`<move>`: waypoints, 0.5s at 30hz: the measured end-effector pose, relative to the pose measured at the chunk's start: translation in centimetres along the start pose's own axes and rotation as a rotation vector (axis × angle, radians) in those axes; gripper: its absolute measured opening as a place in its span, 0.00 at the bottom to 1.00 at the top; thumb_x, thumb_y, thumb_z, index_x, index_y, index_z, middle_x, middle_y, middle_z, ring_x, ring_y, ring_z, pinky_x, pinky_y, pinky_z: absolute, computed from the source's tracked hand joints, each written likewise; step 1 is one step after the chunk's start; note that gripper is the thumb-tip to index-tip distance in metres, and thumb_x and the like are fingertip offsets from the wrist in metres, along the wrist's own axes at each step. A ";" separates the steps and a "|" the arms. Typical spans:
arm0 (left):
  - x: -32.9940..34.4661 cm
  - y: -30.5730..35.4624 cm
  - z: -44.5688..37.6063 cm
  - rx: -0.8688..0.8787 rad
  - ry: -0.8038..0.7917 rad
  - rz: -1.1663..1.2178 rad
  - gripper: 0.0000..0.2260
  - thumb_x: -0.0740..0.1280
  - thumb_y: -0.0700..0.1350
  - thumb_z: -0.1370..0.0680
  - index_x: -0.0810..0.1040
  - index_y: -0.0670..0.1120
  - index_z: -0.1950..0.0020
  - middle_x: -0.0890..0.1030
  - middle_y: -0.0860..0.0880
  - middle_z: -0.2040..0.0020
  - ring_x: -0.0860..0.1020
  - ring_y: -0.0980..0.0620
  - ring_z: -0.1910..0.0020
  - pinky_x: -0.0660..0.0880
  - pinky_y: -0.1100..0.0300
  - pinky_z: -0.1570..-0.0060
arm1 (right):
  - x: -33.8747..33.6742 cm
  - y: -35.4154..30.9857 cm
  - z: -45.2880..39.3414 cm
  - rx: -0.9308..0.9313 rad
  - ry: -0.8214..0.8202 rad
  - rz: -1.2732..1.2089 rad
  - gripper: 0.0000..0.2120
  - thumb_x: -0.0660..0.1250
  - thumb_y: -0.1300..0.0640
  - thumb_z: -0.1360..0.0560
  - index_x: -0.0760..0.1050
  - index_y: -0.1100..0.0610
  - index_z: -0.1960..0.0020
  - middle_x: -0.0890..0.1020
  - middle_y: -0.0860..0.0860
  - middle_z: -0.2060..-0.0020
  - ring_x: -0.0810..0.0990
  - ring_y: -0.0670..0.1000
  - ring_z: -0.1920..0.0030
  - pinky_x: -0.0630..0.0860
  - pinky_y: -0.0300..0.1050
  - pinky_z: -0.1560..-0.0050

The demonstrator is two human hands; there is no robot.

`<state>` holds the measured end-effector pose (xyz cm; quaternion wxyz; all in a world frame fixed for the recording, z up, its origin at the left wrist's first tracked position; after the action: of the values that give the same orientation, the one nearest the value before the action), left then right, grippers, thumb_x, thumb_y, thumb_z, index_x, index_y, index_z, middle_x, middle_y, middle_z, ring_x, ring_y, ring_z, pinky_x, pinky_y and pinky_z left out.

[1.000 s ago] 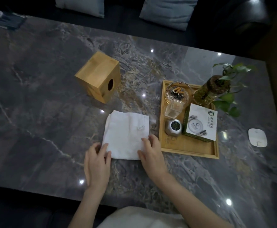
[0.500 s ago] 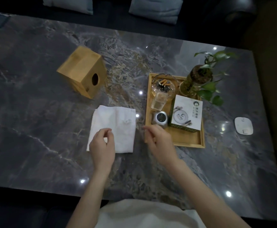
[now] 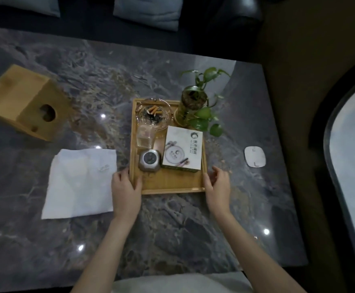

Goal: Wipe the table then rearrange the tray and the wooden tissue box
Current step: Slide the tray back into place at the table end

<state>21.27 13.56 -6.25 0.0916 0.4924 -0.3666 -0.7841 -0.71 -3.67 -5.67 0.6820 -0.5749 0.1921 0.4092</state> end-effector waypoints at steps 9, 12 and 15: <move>-0.2 0.5 0.2 0.036 0.078 -0.154 0.10 0.61 0.40 0.23 0.75 0.34 0.48 0.75 0.35 0.52 0.74 0.39 0.53 0.71 0.49 0.55 | 0.9 -1.0 -0.3 -0.097 -0.176 0.221 0.09 0.59 0.58 0.23 0.71 0.61 0.46 0.76 0.57 0.48 0.74 0.56 0.48 0.69 0.49 0.51; -0.2 1.1 0.1 0.054 0.064 -0.284 0.09 0.61 0.40 0.23 0.75 0.34 0.50 0.76 0.35 0.53 0.75 0.38 0.54 0.72 0.47 0.58 | 0.9 -1.6 -0.4 -0.135 -0.178 0.329 0.08 0.57 0.58 0.22 0.70 0.62 0.48 0.75 0.58 0.49 0.74 0.58 0.48 0.70 0.51 0.51; -0.6 1.7 0.2 0.025 0.049 -0.293 0.10 0.59 0.41 0.22 0.75 0.35 0.48 0.75 0.35 0.49 0.75 0.36 0.54 0.72 0.46 0.57 | 0.6 -2.1 -0.2 -0.162 -0.155 0.340 0.08 0.57 0.58 0.22 0.69 0.62 0.49 0.74 0.58 0.50 0.75 0.59 0.50 0.71 0.53 0.53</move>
<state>21.07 12.73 -4.66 -0.0210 0.5607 -0.2985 -0.7721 1.33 -3.68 -4.82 0.5672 -0.5542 0.1998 0.5755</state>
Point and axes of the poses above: each hand's wrist, its own z-axis away from the middle knuckle, its own x-axis out of the palm, y = z × x, the point moved 9 cm from there along -z, towards the middle knuckle
